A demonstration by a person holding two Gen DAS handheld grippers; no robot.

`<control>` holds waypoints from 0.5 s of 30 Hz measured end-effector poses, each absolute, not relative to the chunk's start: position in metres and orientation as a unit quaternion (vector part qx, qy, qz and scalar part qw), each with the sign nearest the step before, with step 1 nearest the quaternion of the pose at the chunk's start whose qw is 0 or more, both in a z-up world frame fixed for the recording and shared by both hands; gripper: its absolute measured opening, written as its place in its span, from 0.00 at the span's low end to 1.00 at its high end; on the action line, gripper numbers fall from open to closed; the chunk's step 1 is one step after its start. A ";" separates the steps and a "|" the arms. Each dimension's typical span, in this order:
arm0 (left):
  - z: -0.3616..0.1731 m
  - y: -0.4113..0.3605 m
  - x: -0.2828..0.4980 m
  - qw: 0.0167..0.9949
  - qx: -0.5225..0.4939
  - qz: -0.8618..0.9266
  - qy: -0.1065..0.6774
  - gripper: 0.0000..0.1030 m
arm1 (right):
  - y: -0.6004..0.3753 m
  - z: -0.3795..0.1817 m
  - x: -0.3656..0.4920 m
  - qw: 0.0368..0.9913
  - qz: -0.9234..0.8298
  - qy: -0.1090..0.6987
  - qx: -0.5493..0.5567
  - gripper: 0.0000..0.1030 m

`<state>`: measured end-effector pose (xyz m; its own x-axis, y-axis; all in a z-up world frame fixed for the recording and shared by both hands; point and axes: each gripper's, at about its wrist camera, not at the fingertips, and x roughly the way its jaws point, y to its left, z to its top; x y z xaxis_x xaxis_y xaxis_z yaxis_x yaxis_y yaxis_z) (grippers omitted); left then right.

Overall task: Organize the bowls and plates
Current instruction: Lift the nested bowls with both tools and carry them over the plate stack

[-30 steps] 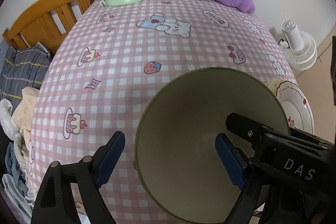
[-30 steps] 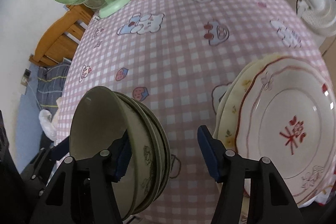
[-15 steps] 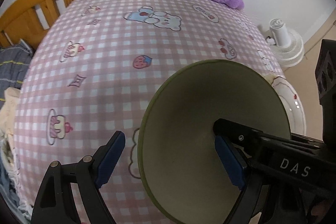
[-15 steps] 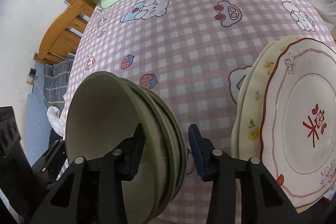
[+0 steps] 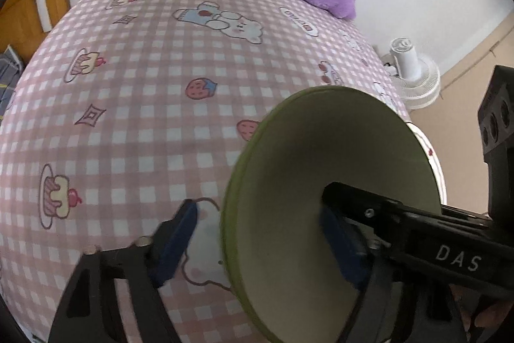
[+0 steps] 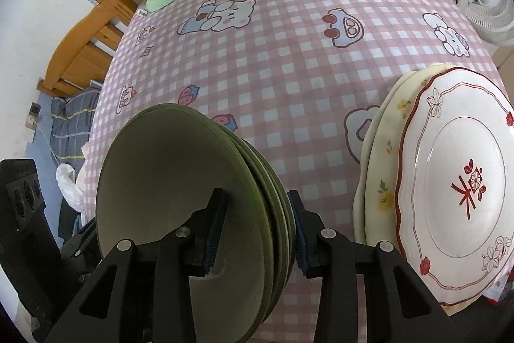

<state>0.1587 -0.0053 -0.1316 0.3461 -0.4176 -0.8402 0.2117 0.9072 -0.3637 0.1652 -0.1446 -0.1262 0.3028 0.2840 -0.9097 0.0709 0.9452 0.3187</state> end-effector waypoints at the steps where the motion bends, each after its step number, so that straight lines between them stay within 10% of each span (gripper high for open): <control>1: -0.131 -0.006 0.158 0.814 -0.097 -0.199 0.537 0.61 | -0.144 -0.126 0.165 0.793 0.066 0.586 0.151 0.40; 15: -0.123 -0.008 0.160 0.810 -0.087 -0.218 0.537 0.52 | -0.146 -0.121 0.157 0.798 0.052 0.578 0.162 0.40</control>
